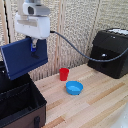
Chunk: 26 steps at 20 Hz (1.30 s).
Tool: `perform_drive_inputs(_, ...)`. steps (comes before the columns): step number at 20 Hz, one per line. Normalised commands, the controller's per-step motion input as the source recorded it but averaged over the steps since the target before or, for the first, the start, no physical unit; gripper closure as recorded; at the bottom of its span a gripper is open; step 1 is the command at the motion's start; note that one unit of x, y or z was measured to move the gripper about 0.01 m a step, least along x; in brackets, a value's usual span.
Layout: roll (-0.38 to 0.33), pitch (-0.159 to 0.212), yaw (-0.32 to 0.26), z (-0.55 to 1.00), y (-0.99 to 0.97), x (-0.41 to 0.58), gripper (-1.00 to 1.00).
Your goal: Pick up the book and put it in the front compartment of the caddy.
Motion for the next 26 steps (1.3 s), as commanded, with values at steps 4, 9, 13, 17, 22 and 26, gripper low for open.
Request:
perform_drive_inputs(4, -0.032, 0.028, -0.107, -0.02, 0.81, -0.065, 1.0)
perform_drive_inputs(9, -0.055, 0.022, -0.114, -0.19, 0.83, -0.021, 1.0)
perform_drive_inputs(13, -0.075, 0.01, -0.079, -0.26, 0.68, 0.0, 1.0)
perform_drive_inputs(17, -0.109, 0.0, -0.008, -0.25, 0.45, 0.06, 1.0)
perform_drive_inputs(22, -0.031, 0.022, 0.008, -0.03, 0.13, 0.041, -1.0)
perform_drive_inputs(26, 0.022, 0.156, -0.087, 0.33, -0.21, 0.239, -1.0)
